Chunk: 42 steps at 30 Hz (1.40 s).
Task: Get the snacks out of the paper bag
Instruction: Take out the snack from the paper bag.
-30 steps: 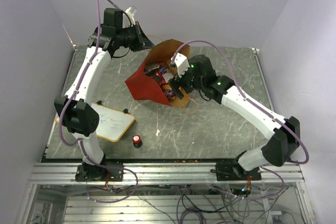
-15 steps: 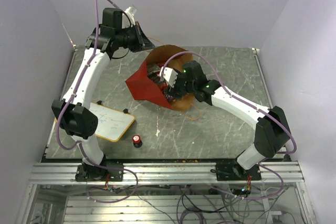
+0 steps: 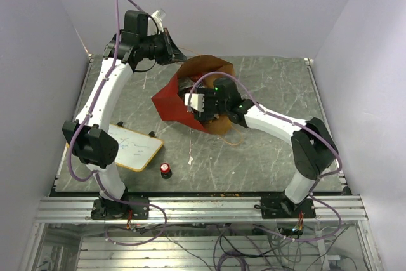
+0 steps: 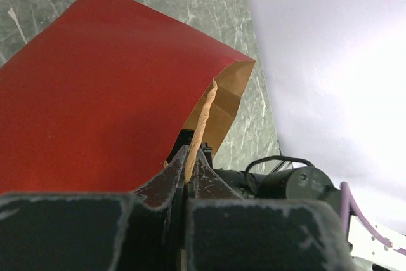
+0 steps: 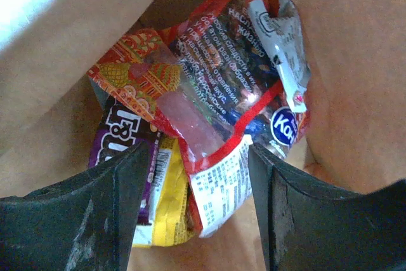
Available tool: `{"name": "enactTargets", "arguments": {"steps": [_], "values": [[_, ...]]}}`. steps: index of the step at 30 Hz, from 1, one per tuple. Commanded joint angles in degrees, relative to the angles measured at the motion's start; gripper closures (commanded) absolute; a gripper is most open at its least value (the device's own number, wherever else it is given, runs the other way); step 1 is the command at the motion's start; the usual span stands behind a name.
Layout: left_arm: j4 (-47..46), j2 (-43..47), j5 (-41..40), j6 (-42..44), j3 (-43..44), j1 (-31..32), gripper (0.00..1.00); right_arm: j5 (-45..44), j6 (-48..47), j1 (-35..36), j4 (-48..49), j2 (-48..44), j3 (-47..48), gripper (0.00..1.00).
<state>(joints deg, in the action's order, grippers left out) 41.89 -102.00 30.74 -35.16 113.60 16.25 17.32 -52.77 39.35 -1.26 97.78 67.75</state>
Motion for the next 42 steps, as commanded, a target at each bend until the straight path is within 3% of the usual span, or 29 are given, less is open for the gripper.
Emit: {"name": "enactTargets", "arguments": {"steps": [1,9,16,23,27,42], "values": [[1.1,2.2,2.2,-0.1,1.0,0.1,0.93,2.4,-5.3,0.2,3.3,3.3,2.0,0.36],[1.6,1.7,1.5,0.2,2.1,0.2,0.93,4.5,-4.2,0.3,4.3,6.8,3.5,0.39],[1.5,1.7,2.1,0.2,1.4,0.2,0.93,0.6,-3.0,0.3,7.5,8.7,3.7,0.54],[3.8,0.8,2.0,1.7,3.9,0.1,0.93,-2.8,-1.3,0.0,8.4,8.6,5.6,0.90],[4.3,1.0,1.6,2.2,4.3,0.1,0.93,-5.2,1.0,0.0,10.1,7.6,6.5,0.99],[1.8,3.8,1.2,1.6,-0.5,-0.9,0.93,-8.9,16.3,-0.2,11.4,4.0,13.1,1.00]]}}
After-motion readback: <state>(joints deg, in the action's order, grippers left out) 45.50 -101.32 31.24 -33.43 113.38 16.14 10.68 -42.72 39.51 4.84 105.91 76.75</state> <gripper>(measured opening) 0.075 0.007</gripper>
